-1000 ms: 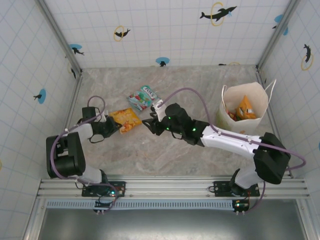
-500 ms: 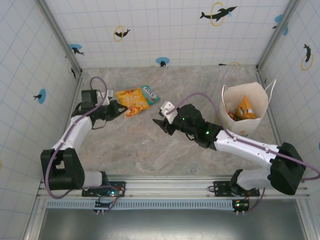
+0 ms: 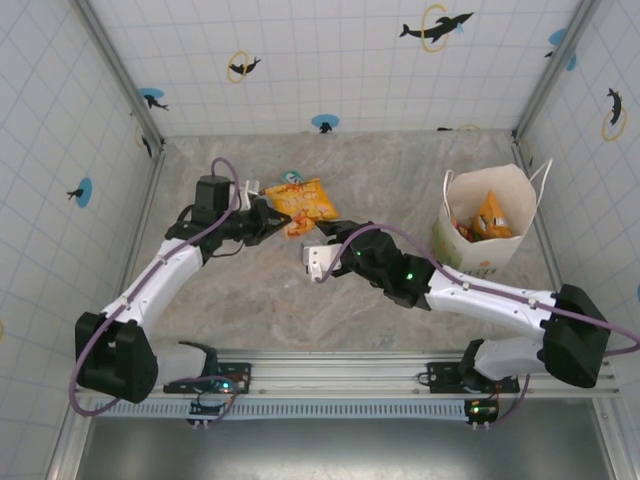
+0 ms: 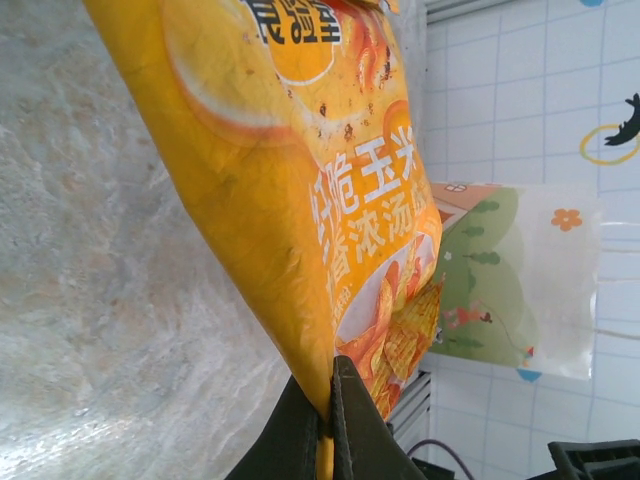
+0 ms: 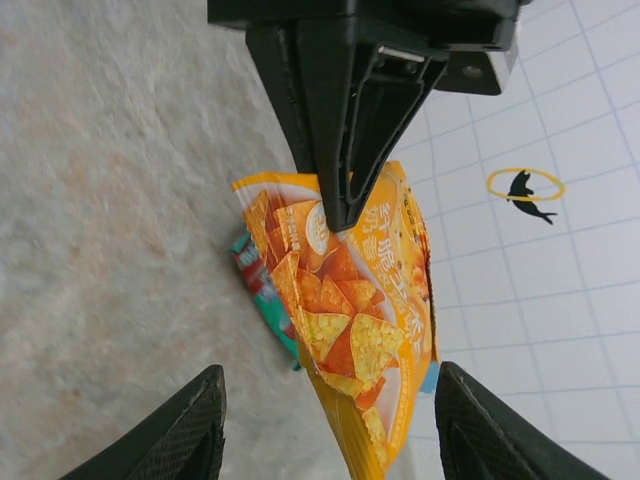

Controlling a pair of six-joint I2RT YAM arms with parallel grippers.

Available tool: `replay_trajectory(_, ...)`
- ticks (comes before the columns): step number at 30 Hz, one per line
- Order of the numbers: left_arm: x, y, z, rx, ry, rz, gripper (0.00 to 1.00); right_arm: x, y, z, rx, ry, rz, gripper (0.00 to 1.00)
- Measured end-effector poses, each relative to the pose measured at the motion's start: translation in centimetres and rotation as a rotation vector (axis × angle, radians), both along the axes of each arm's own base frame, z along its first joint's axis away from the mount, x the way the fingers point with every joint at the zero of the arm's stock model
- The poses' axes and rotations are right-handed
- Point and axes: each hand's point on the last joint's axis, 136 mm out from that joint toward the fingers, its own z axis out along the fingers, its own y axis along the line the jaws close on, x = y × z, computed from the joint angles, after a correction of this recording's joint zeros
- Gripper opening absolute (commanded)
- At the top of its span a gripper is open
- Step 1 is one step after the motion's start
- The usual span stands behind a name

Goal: Place the snacks into the paper bag

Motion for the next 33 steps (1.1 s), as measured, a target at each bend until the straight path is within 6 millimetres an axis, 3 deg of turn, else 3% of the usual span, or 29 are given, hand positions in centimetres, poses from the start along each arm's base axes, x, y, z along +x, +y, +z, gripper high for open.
replay_trajectory(12,-0.8,-2.4,0.9,-0.043,0.014,-0.022,0.0,2.3,-0.3,-5.2,-0.244,-0.089,-0.067,0.54)
replay_trajectory(18,-1.2,-3.1,1.0,-0.053,0.024,-0.034,0.0,3.9,-0.5,-4.4,-0.236,-0.144,-0.125,0.46)
replay_trajectory(24,-1.2,-3.5,1.3,-0.063,0.017,-0.038,0.0,4.8,-0.5,-2.9,-0.2,-0.194,-0.156,0.2)
replay_trajectory(27,-1.1,-3.4,1.3,-0.063,0.016,-0.029,0.01,4.9,-0.4,-2.4,-0.187,-0.211,-0.159,0.13)
replay_trajectory(33,-1.2,-3.6,1.4,-0.065,0.015,-0.036,0.12,4.6,-0.8,-2.0,-0.174,-0.224,-0.152,0.05)
